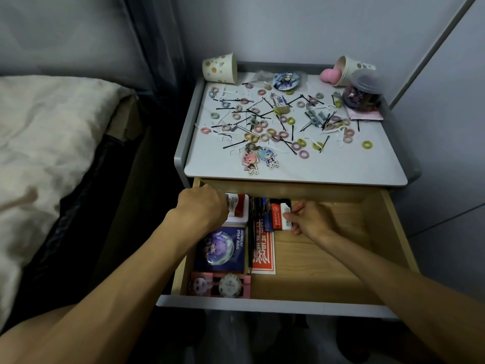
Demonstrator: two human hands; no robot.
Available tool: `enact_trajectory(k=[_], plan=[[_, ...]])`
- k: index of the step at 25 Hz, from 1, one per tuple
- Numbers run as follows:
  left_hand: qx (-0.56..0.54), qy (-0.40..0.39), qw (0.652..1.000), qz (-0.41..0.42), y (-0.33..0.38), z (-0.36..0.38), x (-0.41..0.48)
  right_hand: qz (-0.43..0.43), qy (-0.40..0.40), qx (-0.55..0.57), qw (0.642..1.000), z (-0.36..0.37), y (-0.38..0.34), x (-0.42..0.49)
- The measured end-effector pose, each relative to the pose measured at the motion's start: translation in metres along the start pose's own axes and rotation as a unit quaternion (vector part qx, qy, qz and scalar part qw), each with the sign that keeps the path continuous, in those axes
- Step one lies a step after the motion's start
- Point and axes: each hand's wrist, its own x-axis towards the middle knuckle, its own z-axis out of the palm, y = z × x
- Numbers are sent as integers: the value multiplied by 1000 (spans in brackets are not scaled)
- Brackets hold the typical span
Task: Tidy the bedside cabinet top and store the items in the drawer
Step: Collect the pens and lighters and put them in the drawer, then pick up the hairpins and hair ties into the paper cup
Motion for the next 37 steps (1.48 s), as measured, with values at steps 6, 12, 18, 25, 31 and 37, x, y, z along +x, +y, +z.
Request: enact_trajectory(k=[6, 12, 18, 25, 31, 37], plan=[[2, 74, 997, -2, 1, -5, -2, -23, -14, 1, 1000, -7, -3, -5], [-286, 138, 948, 30, 10, -32, 5, -141, -58, -31, 988, -42, -40, -33], [-467, 188, 864, 26, 3, -58, 15, -215, -15, -33, 976, -93, -96, -27], [-467, 175, 866, 30, 3, -76, 62, -209, 130, -204, 948, -141, -131, 64], [-422, 199, 884, 23, 15, -87, 110, -199, 149, -325, 912, -136, -148, 116], [-387, 224, 893, -45, -7, -84, 143, -158, 148, -381, 899, -132, -160, 129]])
